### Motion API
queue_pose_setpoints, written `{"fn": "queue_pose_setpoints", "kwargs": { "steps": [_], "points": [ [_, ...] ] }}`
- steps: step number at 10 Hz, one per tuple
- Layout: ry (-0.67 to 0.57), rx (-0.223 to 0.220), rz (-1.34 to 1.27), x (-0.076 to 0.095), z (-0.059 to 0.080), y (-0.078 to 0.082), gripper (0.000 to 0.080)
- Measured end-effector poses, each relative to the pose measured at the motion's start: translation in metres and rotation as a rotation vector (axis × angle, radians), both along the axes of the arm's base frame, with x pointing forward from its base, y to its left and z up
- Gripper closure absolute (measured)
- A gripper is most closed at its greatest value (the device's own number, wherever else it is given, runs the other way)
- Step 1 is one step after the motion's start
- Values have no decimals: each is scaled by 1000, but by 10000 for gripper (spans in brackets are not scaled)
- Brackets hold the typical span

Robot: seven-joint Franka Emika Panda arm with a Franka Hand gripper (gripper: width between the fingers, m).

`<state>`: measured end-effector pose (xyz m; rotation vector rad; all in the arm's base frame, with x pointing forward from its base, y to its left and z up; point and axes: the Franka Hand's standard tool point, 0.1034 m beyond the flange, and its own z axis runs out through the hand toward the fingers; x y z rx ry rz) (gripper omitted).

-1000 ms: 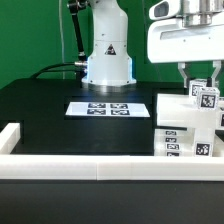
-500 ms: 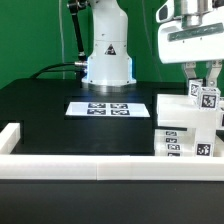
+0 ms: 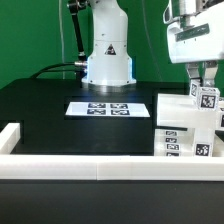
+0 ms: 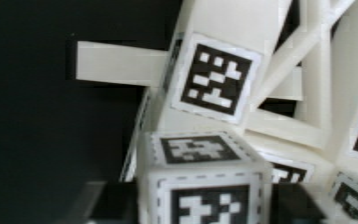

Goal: Assemble chair

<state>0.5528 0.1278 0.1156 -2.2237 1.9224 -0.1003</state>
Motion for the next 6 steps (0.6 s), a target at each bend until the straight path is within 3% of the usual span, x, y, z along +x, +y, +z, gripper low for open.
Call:
{"fn": "queue_pose_setpoints", "kwargs": {
  "steps": [2,6],
  "points": [
    [-8,-17,85,2,2,4,189],
    [-43,-71,382,3,4,5,152]
  ]
}}
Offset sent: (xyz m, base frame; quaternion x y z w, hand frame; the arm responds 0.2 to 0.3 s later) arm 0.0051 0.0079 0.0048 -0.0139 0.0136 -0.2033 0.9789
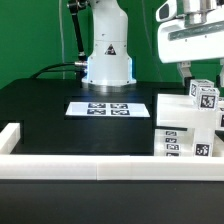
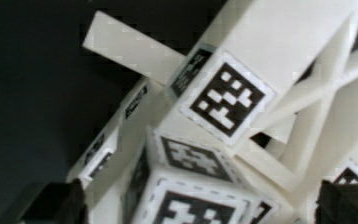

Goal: Assemble chair

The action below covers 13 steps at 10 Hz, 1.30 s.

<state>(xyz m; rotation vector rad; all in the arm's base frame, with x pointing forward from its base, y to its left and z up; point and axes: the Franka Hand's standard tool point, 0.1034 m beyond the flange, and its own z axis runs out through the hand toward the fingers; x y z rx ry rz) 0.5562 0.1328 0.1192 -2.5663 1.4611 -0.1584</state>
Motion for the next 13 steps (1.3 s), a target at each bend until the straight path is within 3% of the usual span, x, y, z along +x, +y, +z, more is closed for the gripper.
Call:
{"fn": "queue_pose_setpoints", "kwargs": {
  "steps": [2,4,7,10,13],
  "points": [
    [-17,-33,161,0,0,0,151],
    [-17,-124,398,-2,0,5,151],
    [-30,-199,683,-3,0,9,151],
    [-46,-244,930,0,-1,-4,151],
    [-51,-256,1004,1,-1,-6,178]
  ]
}}
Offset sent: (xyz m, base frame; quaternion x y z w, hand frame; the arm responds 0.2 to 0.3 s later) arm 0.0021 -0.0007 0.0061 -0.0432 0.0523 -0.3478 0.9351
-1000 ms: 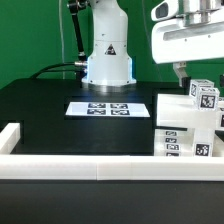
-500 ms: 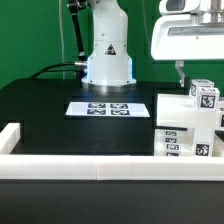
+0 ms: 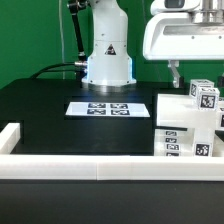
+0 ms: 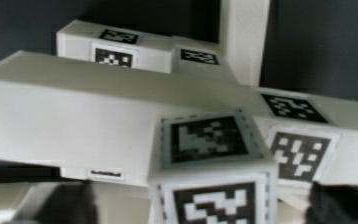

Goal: Assemble chair

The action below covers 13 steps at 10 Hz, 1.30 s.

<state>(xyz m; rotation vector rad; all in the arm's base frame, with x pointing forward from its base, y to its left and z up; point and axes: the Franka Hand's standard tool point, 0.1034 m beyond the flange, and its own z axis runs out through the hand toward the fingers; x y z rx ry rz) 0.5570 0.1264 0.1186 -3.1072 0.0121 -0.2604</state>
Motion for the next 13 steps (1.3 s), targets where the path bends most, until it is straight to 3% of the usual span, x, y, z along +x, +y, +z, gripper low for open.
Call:
{"fn": "queue_pose_setpoints", "kwargs": {
  "steps": [2,6,13],
  "points": [
    [0,0,0,0,0,0,518],
    [0,4,-21,0,0,0,515],
    [11,113,-604,1,1,-2,514]
  ]
}}
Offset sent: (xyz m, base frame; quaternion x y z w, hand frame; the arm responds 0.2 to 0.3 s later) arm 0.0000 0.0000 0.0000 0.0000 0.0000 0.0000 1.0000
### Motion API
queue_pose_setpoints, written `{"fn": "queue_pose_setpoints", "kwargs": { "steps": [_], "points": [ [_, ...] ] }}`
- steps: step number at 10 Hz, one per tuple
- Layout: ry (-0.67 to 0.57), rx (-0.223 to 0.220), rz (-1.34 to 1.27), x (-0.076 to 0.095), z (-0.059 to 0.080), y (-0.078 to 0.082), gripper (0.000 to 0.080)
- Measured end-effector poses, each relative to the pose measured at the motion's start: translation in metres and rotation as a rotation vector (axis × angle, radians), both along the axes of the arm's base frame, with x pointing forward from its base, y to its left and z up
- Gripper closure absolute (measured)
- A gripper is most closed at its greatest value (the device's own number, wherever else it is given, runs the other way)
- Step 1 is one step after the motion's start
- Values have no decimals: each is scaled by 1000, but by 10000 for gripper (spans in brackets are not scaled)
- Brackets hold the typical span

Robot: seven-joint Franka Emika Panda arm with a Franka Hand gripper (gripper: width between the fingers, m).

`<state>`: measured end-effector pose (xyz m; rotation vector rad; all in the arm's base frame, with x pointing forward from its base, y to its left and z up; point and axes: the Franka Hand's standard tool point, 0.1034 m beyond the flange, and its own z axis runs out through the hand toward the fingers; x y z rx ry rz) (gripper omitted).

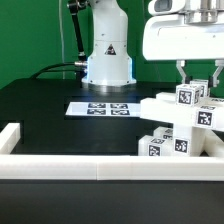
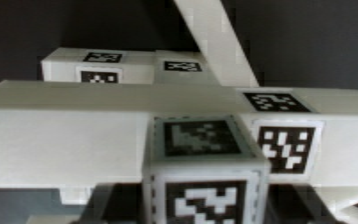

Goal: Assemble chair

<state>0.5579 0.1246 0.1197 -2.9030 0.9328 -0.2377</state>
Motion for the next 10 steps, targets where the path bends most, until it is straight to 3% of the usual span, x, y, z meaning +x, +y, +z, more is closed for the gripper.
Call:
{"fn": "queue_pose_setpoints", "kwargs": {
  "steps": [2,5,7,10],
  "points": [
    [4,23,-132,0,0,0,514],
    [4,24,-140,0,0,0,513],
    [5,24,-140,0,0,0,198],
    [5,24,-140,0,0,0,152]
  ]
}}
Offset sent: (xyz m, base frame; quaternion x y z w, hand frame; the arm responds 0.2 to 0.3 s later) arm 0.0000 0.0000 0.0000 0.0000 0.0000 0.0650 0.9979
